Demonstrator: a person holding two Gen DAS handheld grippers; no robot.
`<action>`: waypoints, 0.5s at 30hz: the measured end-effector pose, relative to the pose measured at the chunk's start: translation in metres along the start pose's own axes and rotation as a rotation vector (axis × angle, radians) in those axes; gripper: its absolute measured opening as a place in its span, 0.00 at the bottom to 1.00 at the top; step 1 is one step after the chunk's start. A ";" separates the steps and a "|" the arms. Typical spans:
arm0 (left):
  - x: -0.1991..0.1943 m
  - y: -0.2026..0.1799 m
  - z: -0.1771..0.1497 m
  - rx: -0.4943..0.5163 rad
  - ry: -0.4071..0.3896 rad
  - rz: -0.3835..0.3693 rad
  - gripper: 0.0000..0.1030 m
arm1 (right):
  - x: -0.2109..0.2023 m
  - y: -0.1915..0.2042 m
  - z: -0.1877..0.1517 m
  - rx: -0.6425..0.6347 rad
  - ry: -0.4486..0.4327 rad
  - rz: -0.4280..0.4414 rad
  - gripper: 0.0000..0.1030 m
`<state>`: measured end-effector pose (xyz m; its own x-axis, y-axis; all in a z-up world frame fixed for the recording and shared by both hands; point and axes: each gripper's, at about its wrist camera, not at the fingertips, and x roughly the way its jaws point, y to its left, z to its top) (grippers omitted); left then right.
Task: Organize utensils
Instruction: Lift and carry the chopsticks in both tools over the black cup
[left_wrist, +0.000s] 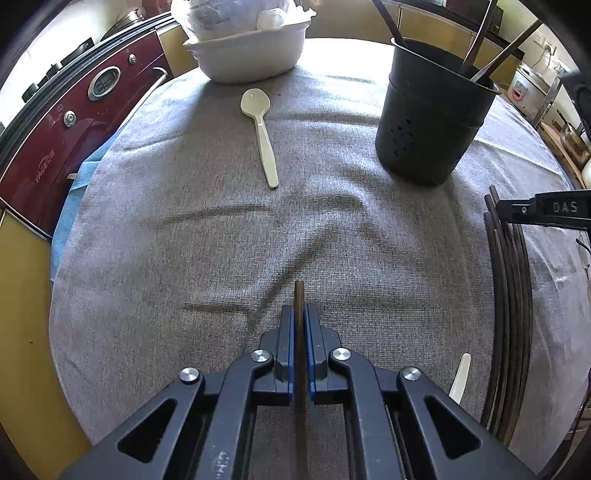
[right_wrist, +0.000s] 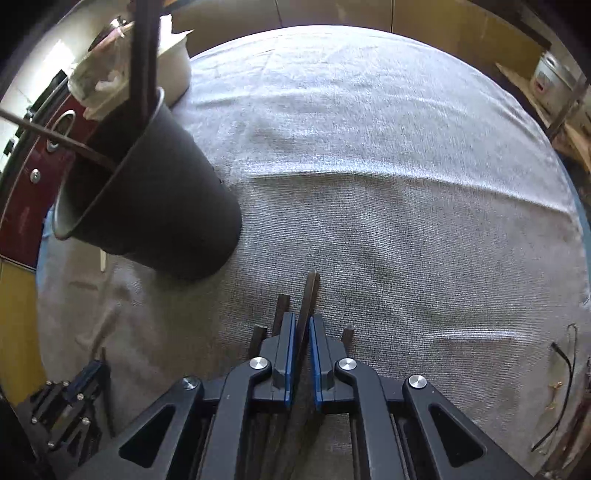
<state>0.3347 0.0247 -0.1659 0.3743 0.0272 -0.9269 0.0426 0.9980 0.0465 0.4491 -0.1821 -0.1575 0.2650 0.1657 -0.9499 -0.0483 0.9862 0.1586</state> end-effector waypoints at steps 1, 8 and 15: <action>0.000 0.000 0.000 0.007 -0.002 -0.004 0.05 | -0.001 -0.005 -0.002 0.022 -0.005 0.026 0.07; -0.039 0.027 0.008 -0.102 -0.137 -0.130 0.05 | -0.073 -0.023 -0.037 0.051 -0.253 0.105 0.07; -0.111 0.029 -0.001 -0.137 -0.308 -0.152 0.05 | -0.149 -0.005 -0.082 -0.033 -0.471 0.115 0.07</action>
<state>0.2931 0.0502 -0.0623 0.6353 -0.1197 -0.7629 0.0024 0.9882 -0.1531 0.3306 -0.2118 -0.0390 0.6632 0.2648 -0.7000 -0.1315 0.9620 0.2393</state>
